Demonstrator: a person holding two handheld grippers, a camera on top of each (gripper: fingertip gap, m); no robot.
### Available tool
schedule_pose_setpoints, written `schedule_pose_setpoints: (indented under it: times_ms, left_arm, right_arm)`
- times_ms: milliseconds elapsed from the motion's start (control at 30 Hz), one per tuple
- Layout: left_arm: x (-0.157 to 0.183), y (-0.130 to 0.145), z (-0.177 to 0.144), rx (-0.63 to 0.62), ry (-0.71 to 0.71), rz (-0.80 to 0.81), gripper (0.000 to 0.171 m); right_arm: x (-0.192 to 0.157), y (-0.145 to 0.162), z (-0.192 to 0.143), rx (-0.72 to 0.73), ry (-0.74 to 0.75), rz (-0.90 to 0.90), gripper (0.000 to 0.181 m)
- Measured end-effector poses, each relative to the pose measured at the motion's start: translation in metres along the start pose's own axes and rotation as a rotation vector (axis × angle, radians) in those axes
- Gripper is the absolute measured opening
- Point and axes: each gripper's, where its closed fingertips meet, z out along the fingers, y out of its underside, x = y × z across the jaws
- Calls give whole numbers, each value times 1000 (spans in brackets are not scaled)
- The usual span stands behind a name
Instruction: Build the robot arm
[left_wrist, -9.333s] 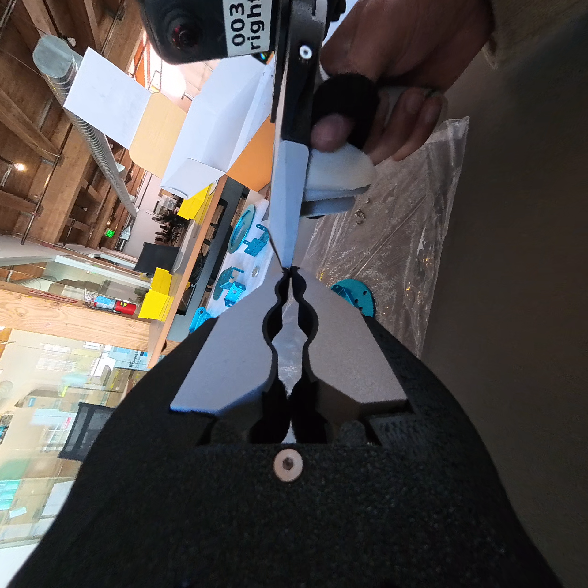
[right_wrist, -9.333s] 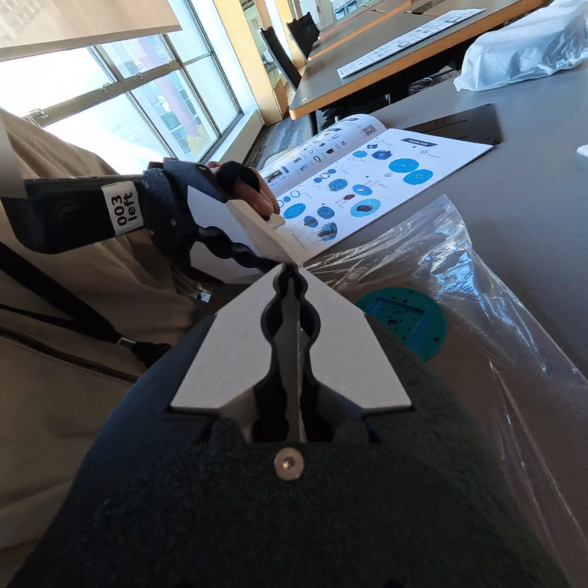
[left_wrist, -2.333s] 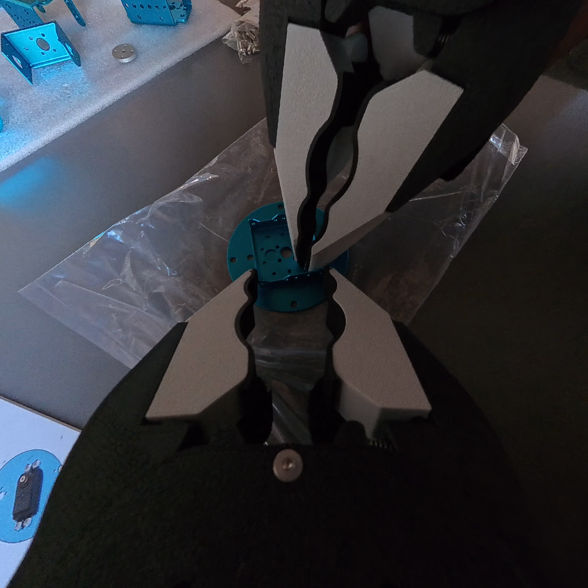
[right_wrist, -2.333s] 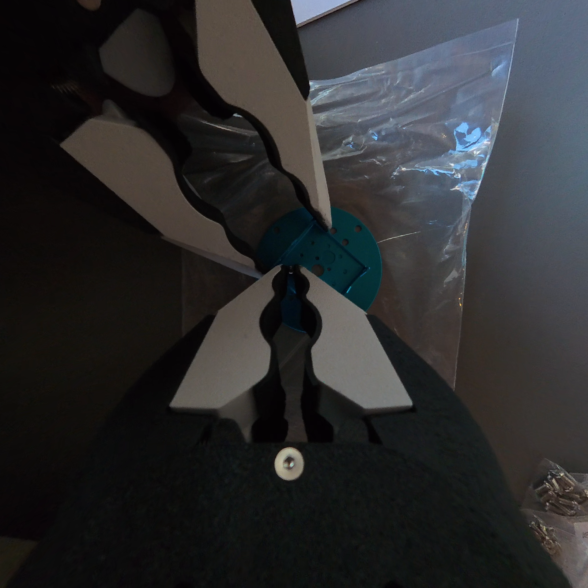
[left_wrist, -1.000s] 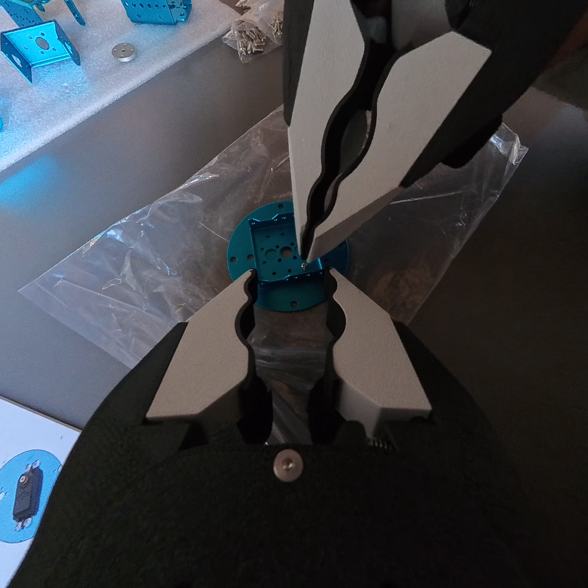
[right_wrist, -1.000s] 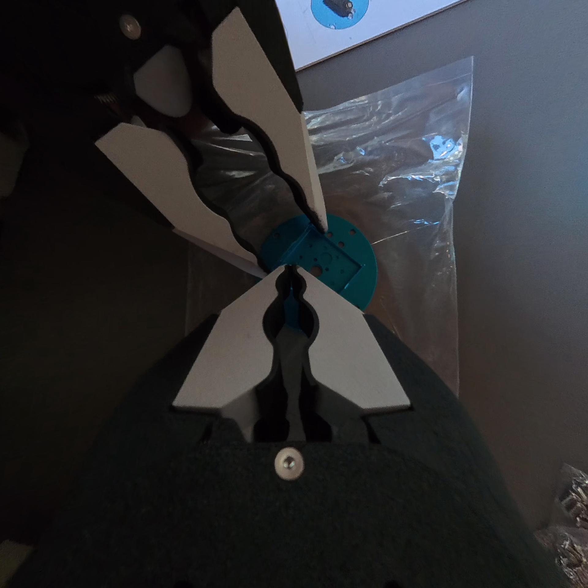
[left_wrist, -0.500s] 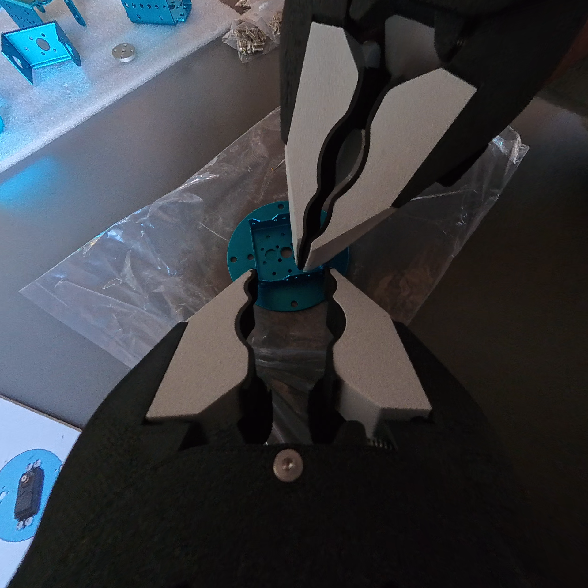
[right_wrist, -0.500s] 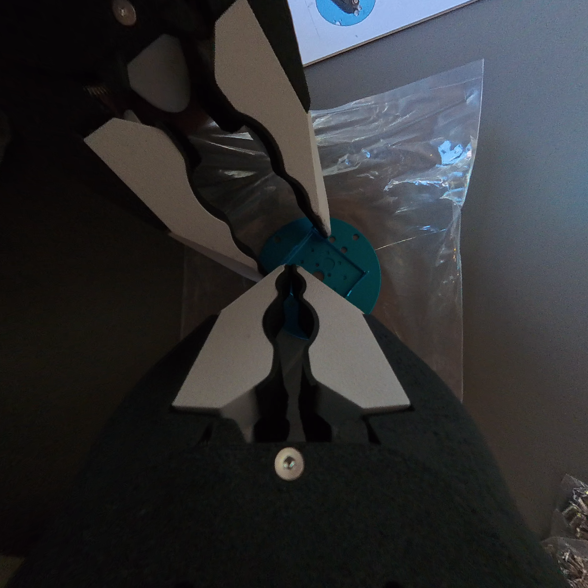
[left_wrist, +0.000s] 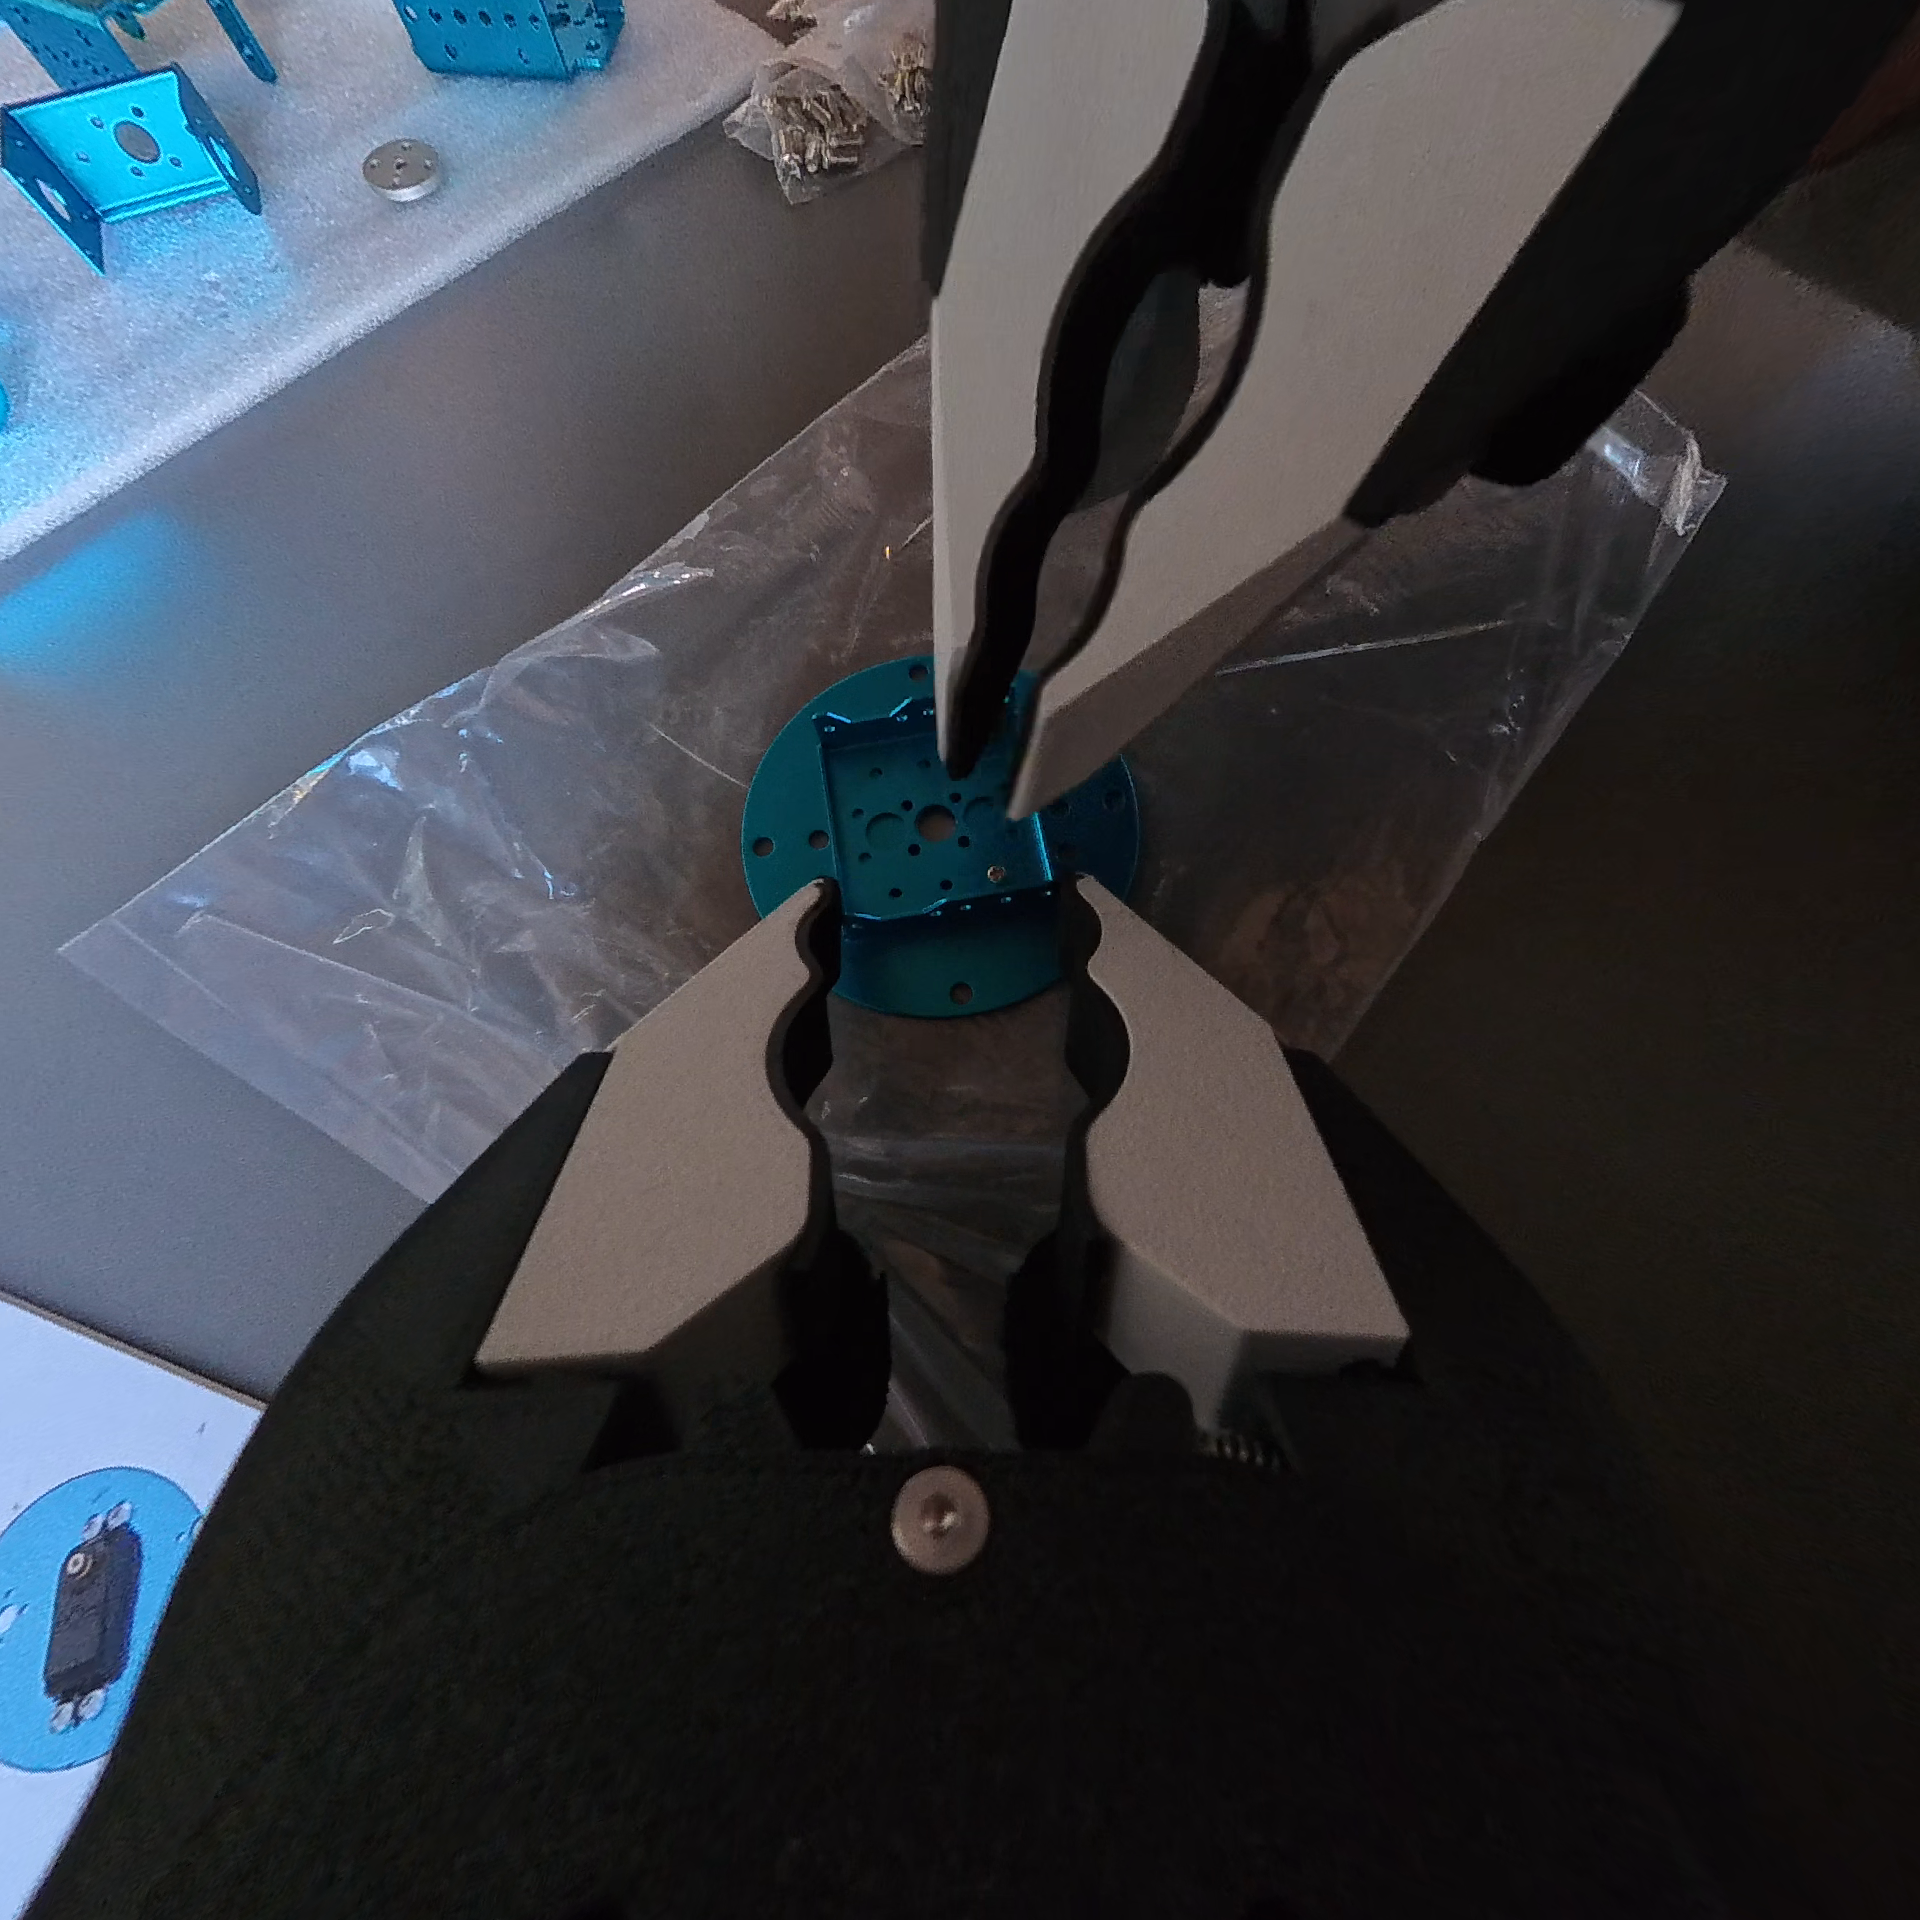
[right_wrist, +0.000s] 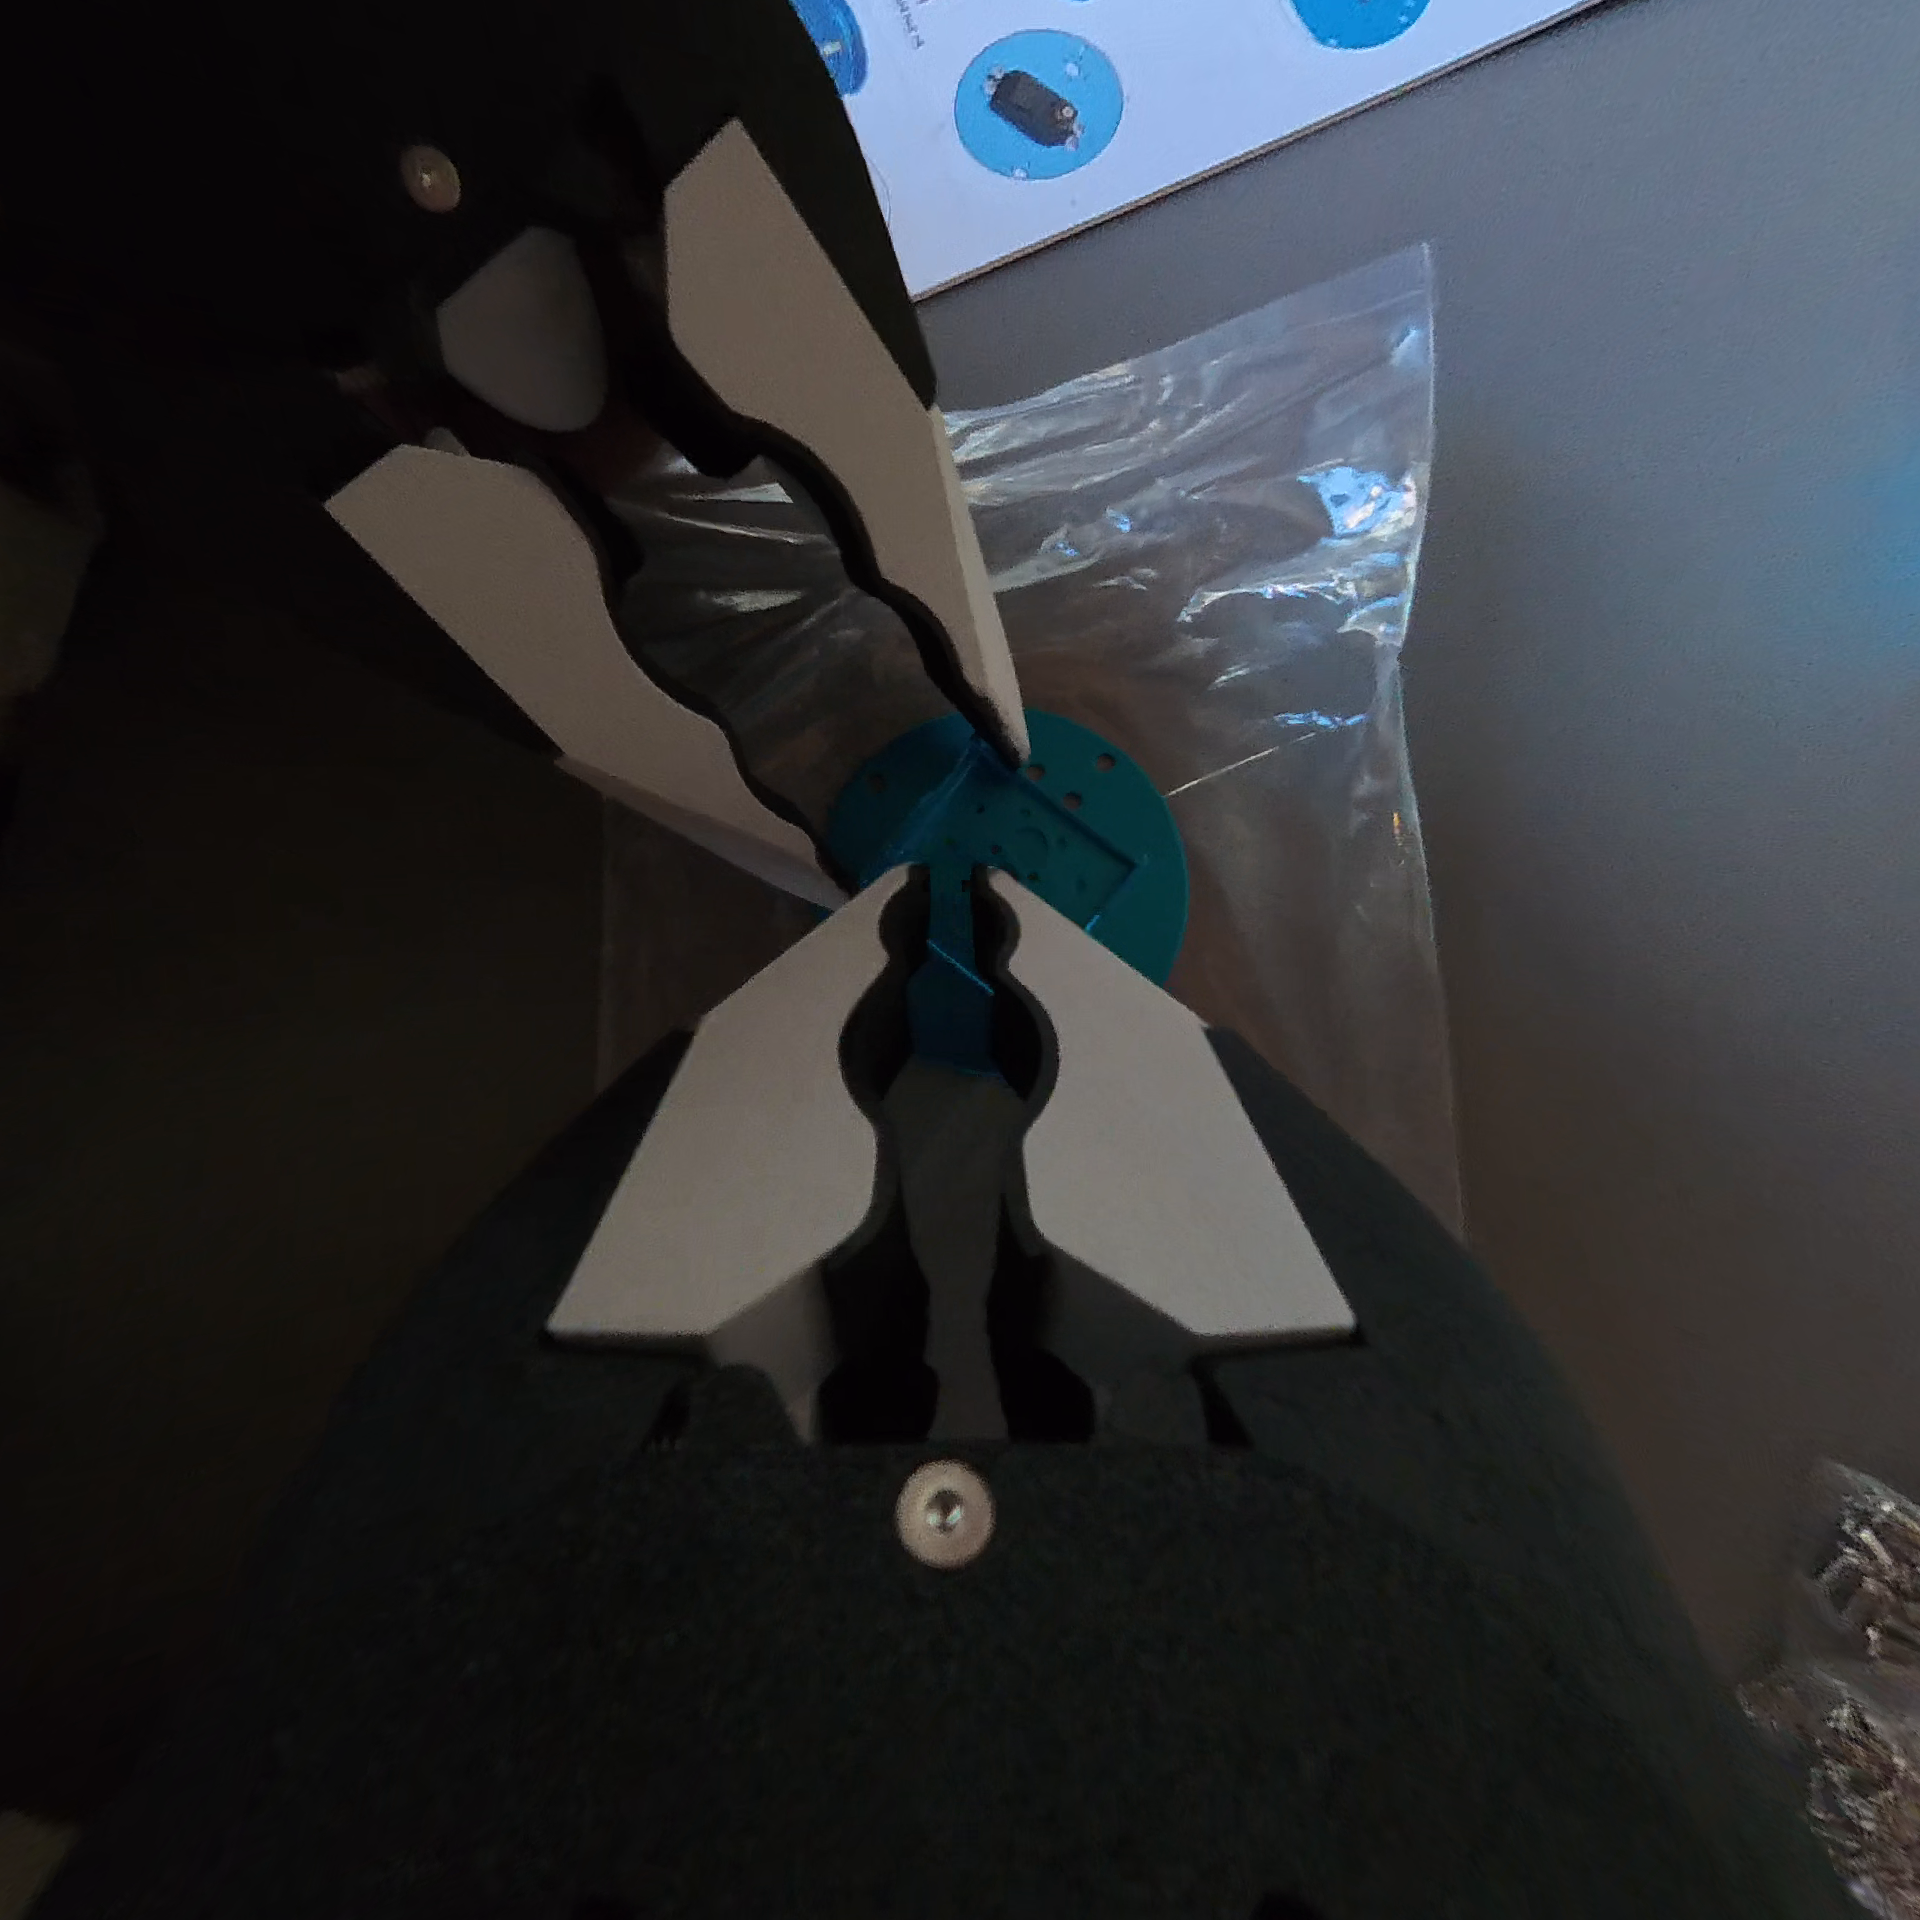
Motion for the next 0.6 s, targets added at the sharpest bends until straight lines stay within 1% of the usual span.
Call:
schedule_pose_setpoints:
  times_ms: [100, 167, 267, 367, 433, 467, 600]
  left_arm:
    - [0, 0, 0, 0, 0, 0, 41]
    - [0, 0, 0, 0, -1, 0, 41]
    - [0, 0, 0, -1, -2, -1, 41]
    - [0, 0, 0, -1, -2, 0, 41]
    - [0, 0, 0, -1, -1, 0, 41]
    - [0, 0, 0, -1, -1, -1, 41]
    - [0, 1, 0, -1, 2, 3, 41]
  right_arm:
    - [-11, 1, 0, 63, -68, 16, 20]
    - [-16, 2, 2, 90, -80, -5, 23]
    - [-20, 1, 2, 120, -83, -53, 22]
    - [-23, 4, 3, 116, -117, -67, 29]
    - [-26, 4, 0, 146, -162, -63, 34]
    - [-25, 6, -2, 153, -162, -63, 37]
    - [-8, 14, -19, 172, -63, -38, 37]
